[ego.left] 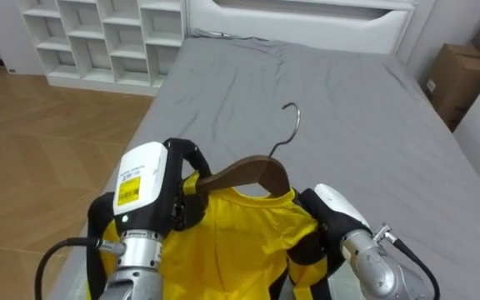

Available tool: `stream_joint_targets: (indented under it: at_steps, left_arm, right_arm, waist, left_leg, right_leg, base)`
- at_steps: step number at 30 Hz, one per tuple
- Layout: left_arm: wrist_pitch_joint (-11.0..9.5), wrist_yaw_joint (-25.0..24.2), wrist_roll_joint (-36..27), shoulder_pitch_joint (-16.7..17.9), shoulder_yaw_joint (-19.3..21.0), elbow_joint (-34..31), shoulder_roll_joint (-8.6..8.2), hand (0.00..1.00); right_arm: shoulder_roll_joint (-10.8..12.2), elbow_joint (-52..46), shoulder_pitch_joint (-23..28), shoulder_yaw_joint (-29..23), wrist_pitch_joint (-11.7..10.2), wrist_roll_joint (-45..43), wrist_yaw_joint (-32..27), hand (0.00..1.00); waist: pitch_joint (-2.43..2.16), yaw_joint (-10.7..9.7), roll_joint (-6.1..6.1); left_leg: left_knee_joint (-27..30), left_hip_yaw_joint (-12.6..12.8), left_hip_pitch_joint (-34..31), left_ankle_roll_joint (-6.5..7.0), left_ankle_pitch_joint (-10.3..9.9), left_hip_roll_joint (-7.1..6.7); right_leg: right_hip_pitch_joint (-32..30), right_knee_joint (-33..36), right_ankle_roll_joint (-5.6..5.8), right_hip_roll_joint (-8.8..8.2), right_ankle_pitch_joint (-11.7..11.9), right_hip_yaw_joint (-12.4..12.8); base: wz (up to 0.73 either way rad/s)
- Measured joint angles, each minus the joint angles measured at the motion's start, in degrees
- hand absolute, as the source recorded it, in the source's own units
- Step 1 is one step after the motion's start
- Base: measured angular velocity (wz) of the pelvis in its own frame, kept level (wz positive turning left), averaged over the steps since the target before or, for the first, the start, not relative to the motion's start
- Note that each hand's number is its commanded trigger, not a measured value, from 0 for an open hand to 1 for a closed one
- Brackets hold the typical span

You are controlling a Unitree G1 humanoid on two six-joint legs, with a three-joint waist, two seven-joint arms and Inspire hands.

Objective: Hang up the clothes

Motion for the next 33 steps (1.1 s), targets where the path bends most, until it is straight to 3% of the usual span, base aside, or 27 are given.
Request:
stream_joint_targets:
  at_steps: [5,15,30,32,33]
  left_arm:
    - [1.29,0.00,-0.02,-0.05,0.53,0.00,-0.01,1.00]
    - [1.39,0.17,0.01,-0.05,0.56,0.00,-0.07,1.00]
    - [1.38,0.14,0.01,-0.02,0.00,0.02,0.25,1.00]
    - [1.38,0.07,0.07,-0.02,-0.26,0.03,0.38,0.60]
    - [1.38,0.07,0.07,-0.03,-0.41,0.03,0.38,0.50]
  right_arm:
    - [0.00,0.04,0.00,1.22,-0.18,1.27,-0.01,1.00]
    - [-0.07,0.47,-0.02,2.09,-0.24,2.82,-0.29,1.00]
    - [0.76,6.01,-1.20,2.06,-2.64,4.76,-0.41,1.00]
    - [0.75,6.93,-1.21,2.06,-2.58,4.75,-0.44,1.00]
    - [0.73,7.07,-1.21,2.07,-2.53,4.68,-0.43,1.00]
  waist:
    - [0.12,-0.24,-0.17]
    - [0.26,-0.24,0.04]
    - [0.50,-0.81,0.38]
    - [0.54,-0.81,0.45]
    - [0.55,-0.81,0.46]
  left_leg:
    - [-0.01,-0.01,-0.03,0.00,0.00,-0.03]
    - [-0.04,-0.02,-0.13,0.00,0.00,-0.02]
    - [-0.49,-0.21,0.37,0.00,0.00,-0.08]
    - [-0.51,-0.19,0.36,0.00,0.00,-0.08]
    - [-0.51,-0.19,0.35,0.00,0.00,-0.08]
  right_leg:
    - [-0.09,-0.01,0.00,-0.01,0.00,0.08]
    - [-0.07,-0.09,0.00,-0.02,0.00,-0.20]
    - [0.35,-0.11,0.00,-0.03,0.00,-0.48]
    - [0.33,-0.11,0.00,-0.03,0.00,-0.47]
    - [0.31,-0.11,0.00,-0.03,0.00,-0.47]
  base:
    - [0.00]
    - [0.00]
    - [0.00]
    - [0.00]
    - [0.00]
